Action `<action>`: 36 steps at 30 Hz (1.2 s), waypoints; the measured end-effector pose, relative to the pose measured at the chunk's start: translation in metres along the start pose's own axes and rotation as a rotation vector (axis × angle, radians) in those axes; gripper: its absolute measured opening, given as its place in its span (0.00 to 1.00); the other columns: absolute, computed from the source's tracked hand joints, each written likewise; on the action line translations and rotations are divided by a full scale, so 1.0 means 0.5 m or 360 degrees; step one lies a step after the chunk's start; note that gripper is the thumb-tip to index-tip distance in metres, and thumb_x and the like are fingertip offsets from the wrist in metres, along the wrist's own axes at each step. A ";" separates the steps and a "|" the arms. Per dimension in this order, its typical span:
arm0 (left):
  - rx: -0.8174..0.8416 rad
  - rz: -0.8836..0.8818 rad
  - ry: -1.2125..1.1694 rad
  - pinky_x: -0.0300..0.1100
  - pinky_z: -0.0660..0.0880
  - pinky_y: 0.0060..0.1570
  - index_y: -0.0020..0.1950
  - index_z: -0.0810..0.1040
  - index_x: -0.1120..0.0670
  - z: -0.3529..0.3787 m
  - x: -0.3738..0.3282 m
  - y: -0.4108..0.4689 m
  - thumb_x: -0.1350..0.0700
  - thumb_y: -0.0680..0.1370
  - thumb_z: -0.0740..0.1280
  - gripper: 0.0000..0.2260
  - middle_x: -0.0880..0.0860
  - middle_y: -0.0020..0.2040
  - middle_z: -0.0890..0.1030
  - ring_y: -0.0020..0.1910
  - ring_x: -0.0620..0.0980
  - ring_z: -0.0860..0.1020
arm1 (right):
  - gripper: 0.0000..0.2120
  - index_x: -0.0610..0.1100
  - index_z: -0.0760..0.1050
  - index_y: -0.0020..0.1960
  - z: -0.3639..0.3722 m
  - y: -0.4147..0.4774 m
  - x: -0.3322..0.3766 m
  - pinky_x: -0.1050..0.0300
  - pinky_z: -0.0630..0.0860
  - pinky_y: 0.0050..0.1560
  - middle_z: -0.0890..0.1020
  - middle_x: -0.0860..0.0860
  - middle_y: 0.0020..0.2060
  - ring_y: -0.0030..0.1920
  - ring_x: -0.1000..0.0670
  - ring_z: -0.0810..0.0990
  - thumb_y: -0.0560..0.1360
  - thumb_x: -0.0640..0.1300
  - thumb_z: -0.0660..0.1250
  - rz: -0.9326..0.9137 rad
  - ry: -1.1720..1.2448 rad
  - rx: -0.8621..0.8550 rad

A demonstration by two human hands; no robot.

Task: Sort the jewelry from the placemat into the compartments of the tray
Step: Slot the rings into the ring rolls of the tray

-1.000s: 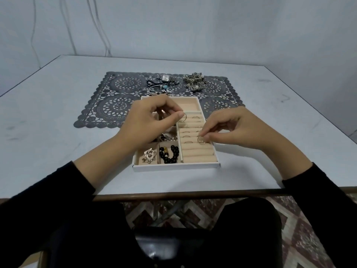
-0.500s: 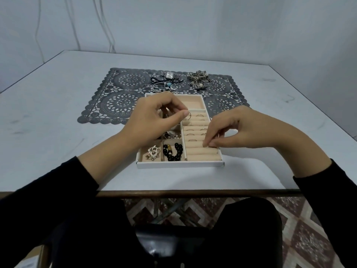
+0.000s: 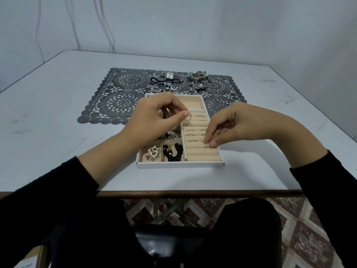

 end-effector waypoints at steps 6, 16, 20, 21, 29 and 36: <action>0.0018 0.0035 0.0018 0.35 0.76 0.42 0.46 0.83 0.56 -0.002 -0.001 0.000 0.56 0.74 0.74 0.05 0.47 0.40 0.83 0.39 0.42 0.79 | 0.06 0.46 0.84 0.45 0.003 0.007 0.005 0.51 0.79 0.54 0.86 0.51 0.39 0.43 0.52 0.84 0.68 0.39 0.76 0.0038 -0.0153 0.0040; 0.0134 0.0142 0.0086 0.29 0.72 0.41 0.46 0.83 0.56 0.003 -0.012 -0.002 0.57 0.74 0.74 0.04 0.43 0.39 0.81 0.39 0.39 0.78 | 0.10 0.44 0.83 0.51 -0.054 0.018 -0.059 0.59 0.79 0.44 0.85 0.43 0.43 0.41 0.51 0.82 0.70 0.43 0.74 -0.0019 0.0391 -0.0457; 0.0168 0.0169 0.0096 0.29 0.71 0.42 0.46 0.84 0.56 0.005 -0.015 -0.002 0.57 0.74 0.74 0.04 0.45 0.40 0.82 0.38 0.39 0.78 | 0.08 0.45 0.82 0.53 -0.079 0.049 -0.126 0.60 0.77 0.52 0.85 0.47 0.46 0.47 0.54 0.83 0.74 0.43 0.71 0.0041 0.0400 -0.1017; 0.0177 0.0182 0.0098 0.29 0.71 0.42 0.46 0.84 0.56 0.006 -0.016 -0.002 0.56 0.74 0.74 0.04 0.46 0.40 0.83 0.39 0.39 0.78 | 0.08 0.46 0.81 0.53 -0.081 0.056 -0.138 0.63 0.76 0.52 0.85 0.49 0.46 0.47 0.55 0.82 0.75 0.44 0.70 0.0087 0.0304 -0.1135; 0.0368 0.0325 0.0131 0.36 0.77 0.44 0.45 0.83 0.56 0.016 -0.030 -0.006 0.56 0.74 0.75 0.04 0.47 0.41 0.83 0.42 0.43 0.81 | 0.18 0.43 0.73 0.66 -0.053 0.092 -0.172 0.63 0.65 0.55 0.79 0.47 0.61 0.62 0.47 0.75 0.79 0.48 0.63 0.0311 -0.0574 -0.1126; 0.0587 0.0372 0.0145 0.46 0.79 0.43 0.46 0.84 0.55 0.029 -0.028 -0.008 0.55 0.74 0.75 0.05 0.47 0.40 0.84 0.43 0.45 0.82 | 0.17 0.43 0.74 0.65 -0.043 0.100 -0.180 0.64 0.62 0.47 0.80 0.47 0.58 0.58 0.47 0.76 0.80 0.50 0.60 0.0301 -0.0686 -0.1014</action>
Point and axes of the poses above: each hand's wrist, its own y-axis towards the middle knuckle, its own z-axis out of the palm, x = y × z, the point moved 4 cm from there along y, towards the middle knuckle
